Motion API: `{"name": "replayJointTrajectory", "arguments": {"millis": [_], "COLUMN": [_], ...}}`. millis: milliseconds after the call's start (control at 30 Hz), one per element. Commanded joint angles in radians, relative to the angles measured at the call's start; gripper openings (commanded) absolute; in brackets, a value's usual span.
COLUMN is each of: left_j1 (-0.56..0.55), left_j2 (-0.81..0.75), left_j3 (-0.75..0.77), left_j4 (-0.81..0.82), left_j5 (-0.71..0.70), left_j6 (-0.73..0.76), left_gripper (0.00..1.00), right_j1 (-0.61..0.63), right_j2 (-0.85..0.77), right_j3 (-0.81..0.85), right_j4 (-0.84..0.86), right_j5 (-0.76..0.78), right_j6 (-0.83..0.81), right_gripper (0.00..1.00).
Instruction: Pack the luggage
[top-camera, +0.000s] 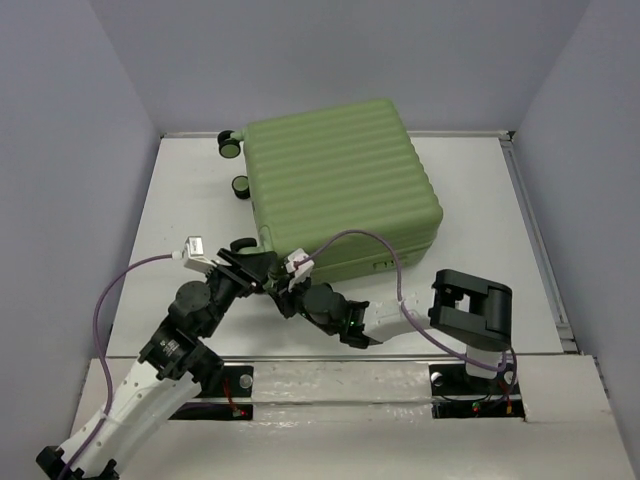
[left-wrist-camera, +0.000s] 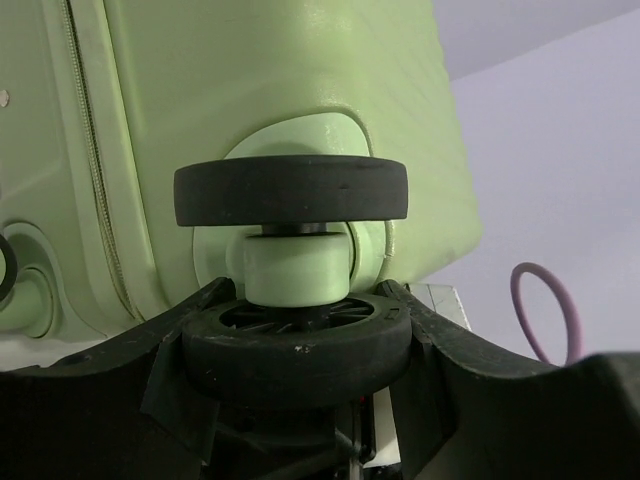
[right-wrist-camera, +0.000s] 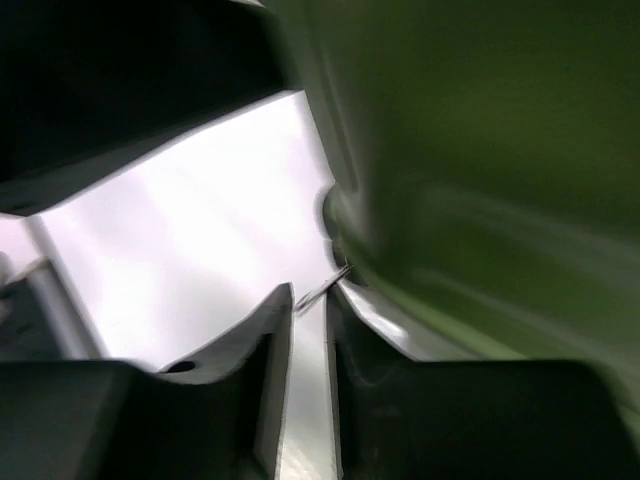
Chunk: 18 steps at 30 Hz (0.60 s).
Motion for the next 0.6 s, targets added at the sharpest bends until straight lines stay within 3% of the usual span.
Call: {"name": "replayJointTrajectory", "arguments": {"millis": [0,33,167,200,300,367,400,433,467,533,567], "left_j1": [-0.034,-0.035,-0.034,-0.034,-0.035,-0.038,-0.042,-0.042,-0.049,-0.072,-0.083], "left_j2": [0.035,0.041,0.052,0.057,0.077,0.092,0.098,0.104,0.121,0.141,0.161], "left_j3": [0.055,0.049,0.05,0.049,0.038,0.026,0.015,0.015,0.009,0.012,0.012], "left_j4": [0.071,0.076,0.083,0.088,0.117,0.147,0.17,0.171,0.189,0.2,0.209], "left_j5": [0.166,0.166,0.149,0.149,0.158,0.166,0.204,0.215,0.224,0.243,0.241], "left_j6": [0.013,0.025,0.053,0.062,0.072,0.077,0.082,0.085,0.091,0.111,0.117], "left_gripper": [0.06,0.06,0.06,0.06,0.06,0.06,0.06,0.06,0.06,0.06,0.06], "right_j1": [0.042,0.042,0.042,0.042,-0.018,-0.134,-0.253,-0.254,-0.37,-0.479,-0.589], "right_j2": [-0.059,-0.1,-0.361,-0.411,-0.629,-0.794,-0.844,-0.892,-0.935,-1.025,-1.038], "right_j3": [-0.079,-0.109,-0.201,-0.222,-0.339,-0.431,-0.48,-0.48,-0.505,-0.509,-0.496], "right_j4": [0.279,0.23,-0.239,-0.401,-0.61,-0.686,-0.695,-0.706,-0.729,-0.738,-0.743], "right_j5": [-0.144,-0.14,0.016,0.076,0.147,0.127,0.1,0.071,0.025,-0.008,-0.054], "right_j6": [0.126,0.14,0.27,0.305,0.458,0.508,0.522,0.522,0.514,0.462,0.445], "right_gripper": [0.45,0.62,0.82,0.83,0.77,0.66,0.58,0.58,0.49,0.38,0.37]}}
